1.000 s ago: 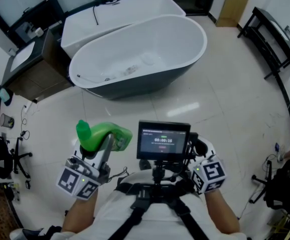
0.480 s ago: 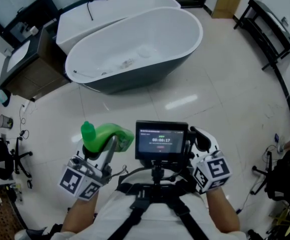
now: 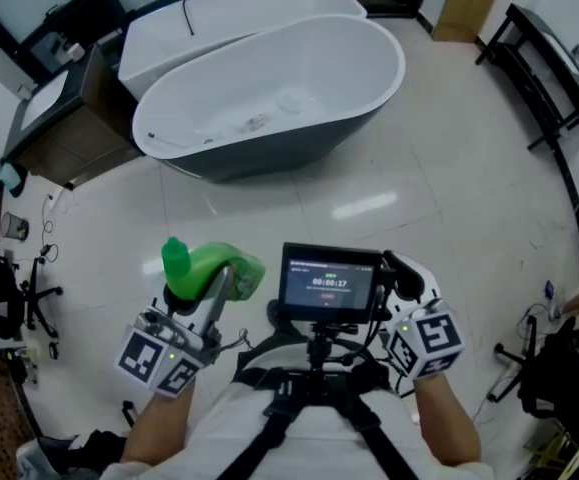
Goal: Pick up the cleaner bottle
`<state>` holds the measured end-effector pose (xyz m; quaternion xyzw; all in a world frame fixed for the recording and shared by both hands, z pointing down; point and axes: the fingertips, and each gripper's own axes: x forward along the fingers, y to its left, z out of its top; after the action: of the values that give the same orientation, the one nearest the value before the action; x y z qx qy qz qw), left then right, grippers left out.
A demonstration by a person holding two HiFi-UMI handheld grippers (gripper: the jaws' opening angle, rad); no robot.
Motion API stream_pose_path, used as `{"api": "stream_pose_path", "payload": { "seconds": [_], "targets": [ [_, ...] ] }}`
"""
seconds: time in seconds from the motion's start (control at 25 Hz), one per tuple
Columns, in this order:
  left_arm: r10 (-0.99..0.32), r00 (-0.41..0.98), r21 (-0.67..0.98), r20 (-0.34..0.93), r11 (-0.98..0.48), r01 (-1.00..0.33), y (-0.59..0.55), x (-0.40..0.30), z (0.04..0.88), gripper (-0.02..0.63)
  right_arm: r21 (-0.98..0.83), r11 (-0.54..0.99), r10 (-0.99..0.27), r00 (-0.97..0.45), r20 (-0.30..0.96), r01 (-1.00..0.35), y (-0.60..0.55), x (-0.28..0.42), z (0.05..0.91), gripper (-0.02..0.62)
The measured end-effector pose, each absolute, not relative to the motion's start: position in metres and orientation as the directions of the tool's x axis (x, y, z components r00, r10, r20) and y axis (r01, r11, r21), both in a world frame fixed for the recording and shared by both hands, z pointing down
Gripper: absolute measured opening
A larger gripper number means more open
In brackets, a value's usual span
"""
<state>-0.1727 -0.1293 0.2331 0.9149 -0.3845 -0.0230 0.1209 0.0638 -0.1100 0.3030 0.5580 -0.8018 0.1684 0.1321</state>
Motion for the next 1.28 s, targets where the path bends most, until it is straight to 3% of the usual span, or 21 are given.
{"api": "stream_pose_path", "payload": {
  "seconds": [0.36, 0.56, 0.76, 1.28],
  "targets": [
    [-0.736, 0.671, 0.229, 0.090, -0.640, -0.733, -0.108, -0.105, 0.236, 0.164, -0.170, 0.336, -0.832, -0.377, 0.407, -0.926, -0.093, 0.136, 0.312, 0.049],
    [-0.733, 0.672, 0.240, 0.102, -0.638, -0.732, -0.104, -0.116, 0.240, 0.164, -0.158, 0.336, -0.833, -0.371, 0.409, -0.928, -0.093, 0.121, 0.310, 0.024],
    [-0.693, 0.716, 0.249, 0.081, -0.682, -0.688, -0.123, -0.170, 0.233, 0.166, -0.152, 0.281, -0.849, -0.319, 0.421, -0.948, -0.105, 0.065, 0.306, 0.008],
    [-0.683, 0.726, 0.245, 0.075, -0.694, -0.677, -0.123, -0.170, 0.231, 0.166, -0.167, 0.249, -0.864, -0.297, 0.407, -0.954, -0.099, 0.066, 0.303, 0.008]
  ]
}}
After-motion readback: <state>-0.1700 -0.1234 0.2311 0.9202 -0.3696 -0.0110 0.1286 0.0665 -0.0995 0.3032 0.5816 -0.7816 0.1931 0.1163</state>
